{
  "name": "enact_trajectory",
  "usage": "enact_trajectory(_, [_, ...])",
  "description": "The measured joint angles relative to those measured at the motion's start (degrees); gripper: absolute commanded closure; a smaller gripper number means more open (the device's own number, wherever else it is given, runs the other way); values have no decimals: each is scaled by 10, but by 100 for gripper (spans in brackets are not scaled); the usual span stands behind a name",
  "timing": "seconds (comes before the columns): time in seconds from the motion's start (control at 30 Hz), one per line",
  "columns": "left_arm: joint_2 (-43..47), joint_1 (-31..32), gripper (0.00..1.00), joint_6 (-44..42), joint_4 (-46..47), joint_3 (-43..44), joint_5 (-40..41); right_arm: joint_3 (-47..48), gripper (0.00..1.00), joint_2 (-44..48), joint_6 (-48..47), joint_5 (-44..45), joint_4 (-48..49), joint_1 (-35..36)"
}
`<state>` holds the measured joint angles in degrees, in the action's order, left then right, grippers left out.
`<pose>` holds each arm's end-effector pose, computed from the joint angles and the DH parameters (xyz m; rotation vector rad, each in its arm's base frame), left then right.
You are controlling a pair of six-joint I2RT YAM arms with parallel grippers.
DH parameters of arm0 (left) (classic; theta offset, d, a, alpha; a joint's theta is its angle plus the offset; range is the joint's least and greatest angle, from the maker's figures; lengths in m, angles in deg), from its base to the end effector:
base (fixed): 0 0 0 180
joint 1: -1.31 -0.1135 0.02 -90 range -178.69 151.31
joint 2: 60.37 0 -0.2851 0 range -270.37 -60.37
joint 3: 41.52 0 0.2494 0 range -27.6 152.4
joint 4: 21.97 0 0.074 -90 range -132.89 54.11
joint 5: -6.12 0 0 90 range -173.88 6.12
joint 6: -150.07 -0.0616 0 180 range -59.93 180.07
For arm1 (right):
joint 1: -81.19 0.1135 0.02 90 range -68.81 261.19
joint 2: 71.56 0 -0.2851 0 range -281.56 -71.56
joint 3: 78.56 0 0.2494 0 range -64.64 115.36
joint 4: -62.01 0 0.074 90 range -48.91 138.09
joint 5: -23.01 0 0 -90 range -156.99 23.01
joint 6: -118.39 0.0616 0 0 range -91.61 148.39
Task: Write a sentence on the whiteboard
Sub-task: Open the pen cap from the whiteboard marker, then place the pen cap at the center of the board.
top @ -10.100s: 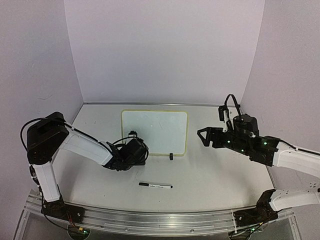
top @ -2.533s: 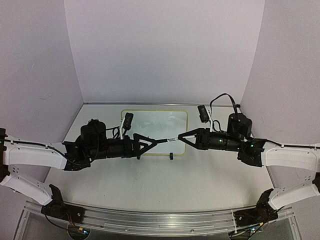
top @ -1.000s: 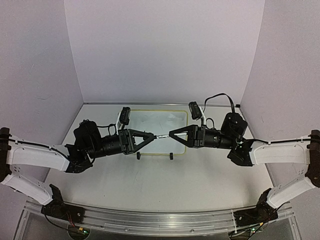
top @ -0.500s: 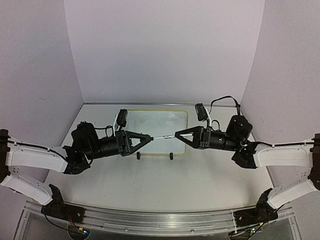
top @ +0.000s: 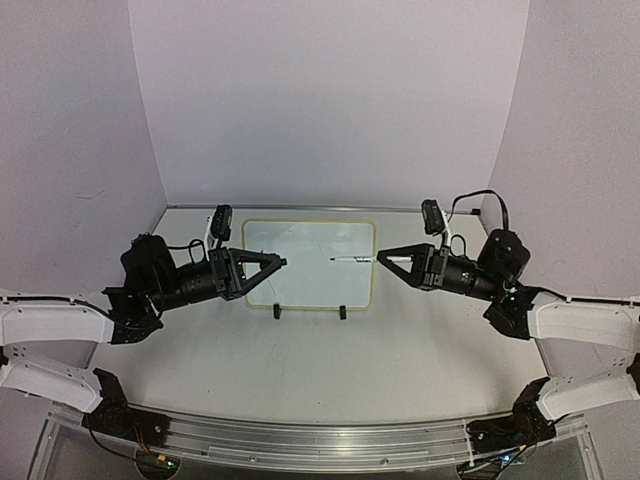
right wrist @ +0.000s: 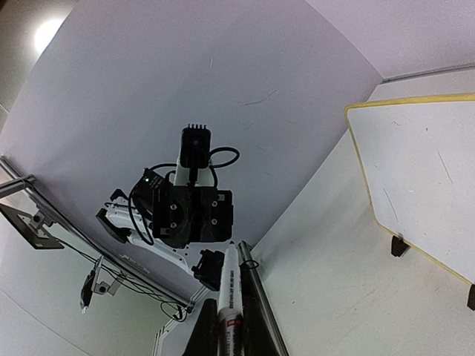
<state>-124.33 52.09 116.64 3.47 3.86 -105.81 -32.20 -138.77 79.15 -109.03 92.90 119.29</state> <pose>0.1475 -0.2171 0.3059 0.2852 1.7176 -1.7404 0.1796 0.1932 0.3085 -0.5365 1.6230 1.7238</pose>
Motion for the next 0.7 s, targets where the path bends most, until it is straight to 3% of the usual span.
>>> enact_trajectory(0.3, [-13,-3,100,-105,-316,44,39,39,100,58,-104,47,-220,-1])
enact_trajectory(0.47, [-97,-3,100,-122,-398,45,30,54,100,48,-131,66,-267,8])
enact_trajectory(0.7, [-173,-3,100,-132,-434,46,19,71,100,-15,-151,86,-293,53])
